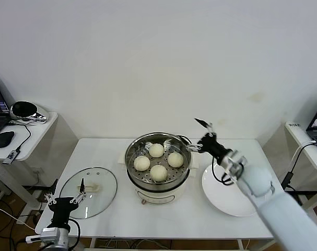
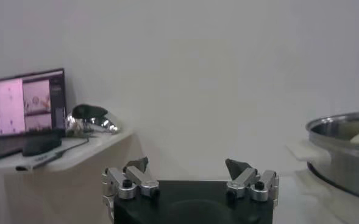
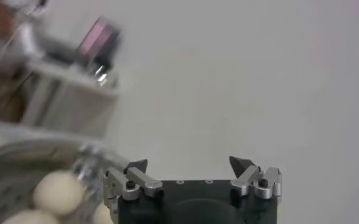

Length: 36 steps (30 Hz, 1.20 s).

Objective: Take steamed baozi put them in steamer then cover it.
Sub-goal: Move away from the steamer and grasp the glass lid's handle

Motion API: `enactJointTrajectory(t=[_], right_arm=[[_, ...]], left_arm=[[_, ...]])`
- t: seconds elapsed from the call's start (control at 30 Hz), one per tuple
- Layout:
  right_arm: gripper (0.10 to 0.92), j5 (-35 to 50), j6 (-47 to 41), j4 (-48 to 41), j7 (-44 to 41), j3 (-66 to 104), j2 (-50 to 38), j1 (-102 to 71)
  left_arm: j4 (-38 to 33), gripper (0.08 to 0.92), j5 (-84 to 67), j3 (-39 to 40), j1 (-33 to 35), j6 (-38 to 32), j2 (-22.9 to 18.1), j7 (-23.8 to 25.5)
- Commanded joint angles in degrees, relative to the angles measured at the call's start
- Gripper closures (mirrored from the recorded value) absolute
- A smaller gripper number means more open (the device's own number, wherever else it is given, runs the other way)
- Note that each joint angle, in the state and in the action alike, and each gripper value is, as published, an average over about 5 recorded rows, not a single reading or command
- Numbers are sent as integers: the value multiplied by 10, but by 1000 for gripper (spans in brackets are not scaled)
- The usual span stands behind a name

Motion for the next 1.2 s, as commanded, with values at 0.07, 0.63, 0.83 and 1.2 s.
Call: enactJointTrajectory(t=[0.07, 0.63, 0.83, 1.2], right_arm=[[203, -80, 105, 50, 14, 342, 239, -309], [203, -70, 28, 99, 130, 444, 273, -393], [203, -70, 33, 92, 138, 452, 271, -389], [203, -73, 46, 86, 138, 446, 274, -396]], left_arm=[[72, 177, 407, -4, 5, -45, 36, -12], [260, 177, 771, 35, -111, -47, 132, -8], [299, 177, 789, 49, -168, -47, 130, 3], [361, 177, 795, 64, -234, -49, 131, 10]])
